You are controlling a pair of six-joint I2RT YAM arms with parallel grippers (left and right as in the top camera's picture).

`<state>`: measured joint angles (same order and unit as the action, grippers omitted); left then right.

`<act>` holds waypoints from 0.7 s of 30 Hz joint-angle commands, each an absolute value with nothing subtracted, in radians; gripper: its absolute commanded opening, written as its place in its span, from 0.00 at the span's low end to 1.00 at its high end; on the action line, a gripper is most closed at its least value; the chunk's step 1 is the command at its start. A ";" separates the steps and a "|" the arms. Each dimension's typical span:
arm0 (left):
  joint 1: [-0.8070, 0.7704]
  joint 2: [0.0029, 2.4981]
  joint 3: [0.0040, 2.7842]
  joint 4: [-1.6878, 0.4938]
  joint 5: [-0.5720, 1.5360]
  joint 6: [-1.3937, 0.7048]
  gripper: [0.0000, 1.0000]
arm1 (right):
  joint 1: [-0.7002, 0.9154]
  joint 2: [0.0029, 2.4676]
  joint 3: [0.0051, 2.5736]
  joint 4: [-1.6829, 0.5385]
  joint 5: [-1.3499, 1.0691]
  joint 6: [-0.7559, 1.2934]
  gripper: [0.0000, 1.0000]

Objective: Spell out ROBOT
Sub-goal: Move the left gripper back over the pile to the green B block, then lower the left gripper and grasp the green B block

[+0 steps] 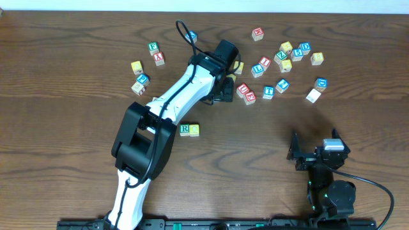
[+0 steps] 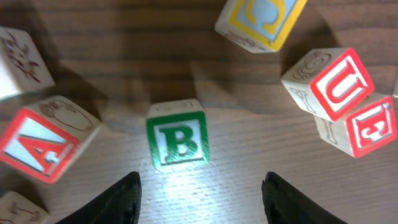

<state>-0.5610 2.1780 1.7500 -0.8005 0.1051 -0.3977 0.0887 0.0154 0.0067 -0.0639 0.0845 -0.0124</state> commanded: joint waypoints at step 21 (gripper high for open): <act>-0.601 2.186 1.768 -0.727 -0.051 -0.348 0.61 | 0.082 0.014 0.006 -0.068 0.083 -0.024 0.99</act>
<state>-0.5846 2.1780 1.7500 -0.7319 -0.0078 -0.3614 0.0887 0.0154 0.0067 -0.0639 0.0845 -0.0124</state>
